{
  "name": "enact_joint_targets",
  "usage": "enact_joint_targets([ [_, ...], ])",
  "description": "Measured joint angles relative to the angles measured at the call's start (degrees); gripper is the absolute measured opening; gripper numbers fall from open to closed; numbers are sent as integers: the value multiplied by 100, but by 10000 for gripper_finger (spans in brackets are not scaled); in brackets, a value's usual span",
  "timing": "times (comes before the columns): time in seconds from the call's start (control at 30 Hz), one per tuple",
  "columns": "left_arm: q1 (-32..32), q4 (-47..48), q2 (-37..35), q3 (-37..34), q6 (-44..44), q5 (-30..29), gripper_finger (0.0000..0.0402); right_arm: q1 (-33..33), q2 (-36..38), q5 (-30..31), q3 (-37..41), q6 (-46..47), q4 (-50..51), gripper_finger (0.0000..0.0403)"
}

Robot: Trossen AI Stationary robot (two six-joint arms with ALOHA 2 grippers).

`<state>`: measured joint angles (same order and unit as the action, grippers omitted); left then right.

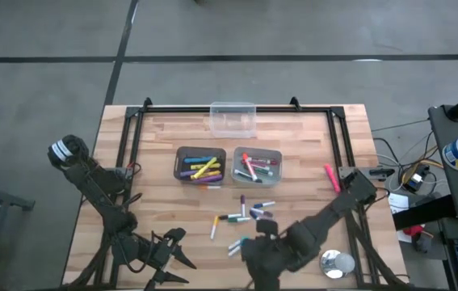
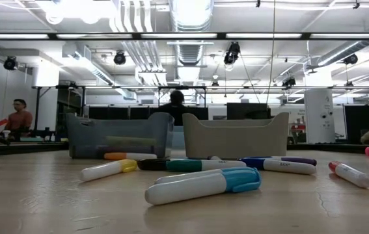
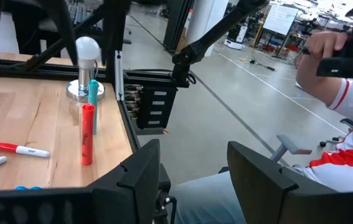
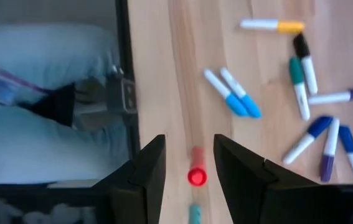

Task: Pick & Place Markers
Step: Put the large orange highlighter pen into the black bin

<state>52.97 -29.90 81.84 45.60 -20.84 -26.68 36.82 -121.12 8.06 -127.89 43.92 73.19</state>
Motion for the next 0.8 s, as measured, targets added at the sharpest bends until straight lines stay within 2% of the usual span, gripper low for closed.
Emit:
enact_joint_targets([
  [0.27, 0, -1, 0, 0, 0, 0, 181, 299, -4, 110, 731, 468, -271, 132],
  [0.8, 0, -1, 0, -4, -7, -2, 181, 367, -11, 85, 1956, 953, -792, 132],
])
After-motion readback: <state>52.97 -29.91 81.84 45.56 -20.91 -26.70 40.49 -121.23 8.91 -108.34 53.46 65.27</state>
